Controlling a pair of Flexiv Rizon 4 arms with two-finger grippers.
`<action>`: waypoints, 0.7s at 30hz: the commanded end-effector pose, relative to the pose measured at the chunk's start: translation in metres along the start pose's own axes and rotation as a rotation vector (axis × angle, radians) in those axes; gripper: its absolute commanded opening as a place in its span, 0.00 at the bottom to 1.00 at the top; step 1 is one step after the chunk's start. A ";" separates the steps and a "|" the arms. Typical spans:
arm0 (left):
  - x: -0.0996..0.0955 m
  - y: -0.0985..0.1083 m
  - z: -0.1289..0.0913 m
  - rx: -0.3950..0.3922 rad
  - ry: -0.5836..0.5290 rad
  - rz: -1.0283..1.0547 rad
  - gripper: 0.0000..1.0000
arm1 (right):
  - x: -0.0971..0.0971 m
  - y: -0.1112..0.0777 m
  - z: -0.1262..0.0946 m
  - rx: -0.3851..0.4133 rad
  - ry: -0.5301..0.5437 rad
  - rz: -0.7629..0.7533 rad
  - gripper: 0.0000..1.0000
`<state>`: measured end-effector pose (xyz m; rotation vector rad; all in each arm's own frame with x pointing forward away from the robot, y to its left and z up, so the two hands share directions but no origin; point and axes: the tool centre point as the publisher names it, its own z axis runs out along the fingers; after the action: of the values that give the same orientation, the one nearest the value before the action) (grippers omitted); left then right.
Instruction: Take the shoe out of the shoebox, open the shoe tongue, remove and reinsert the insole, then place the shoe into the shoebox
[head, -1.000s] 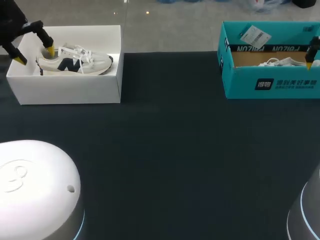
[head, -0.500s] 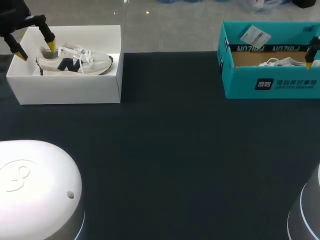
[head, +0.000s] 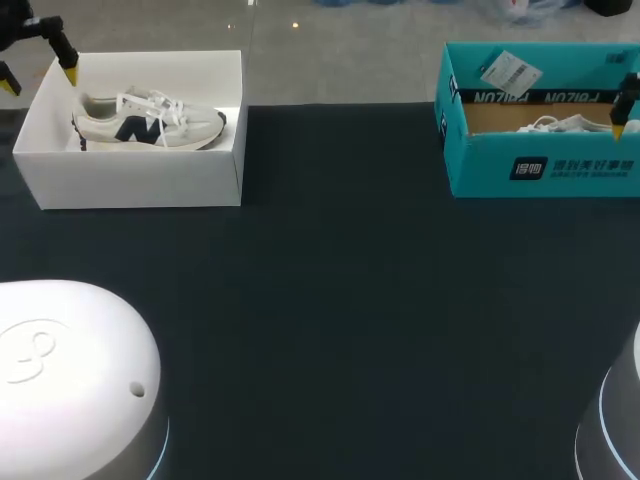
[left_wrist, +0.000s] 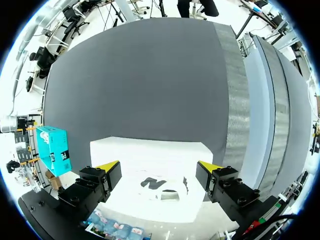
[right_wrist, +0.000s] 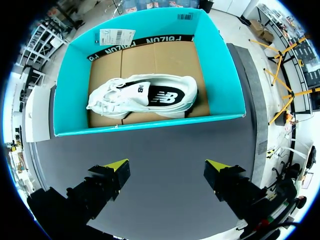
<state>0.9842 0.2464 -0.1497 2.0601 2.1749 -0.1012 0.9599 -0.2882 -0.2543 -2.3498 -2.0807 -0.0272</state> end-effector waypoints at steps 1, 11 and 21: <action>0.011 0.033 0.010 0.053 0.000 0.018 1.00 | 0.000 -0.001 0.000 -0.003 0.000 0.000 1.00; 0.037 0.093 0.026 0.155 0.032 0.023 1.00 | 0.000 -0.001 0.000 -0.003 0.000 0.000 1.00; 0.037 0.093 0.026 0.155 0.032 0.023 1.00 | 0.000 -0.001 0.000 -0.003 0.000 0.000 1.00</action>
<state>1.0715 0.2832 -0.1770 2.1534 2.2071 -0.1877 0.9598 -0.2882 -0.2546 -2.3504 -2.0814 -0.0271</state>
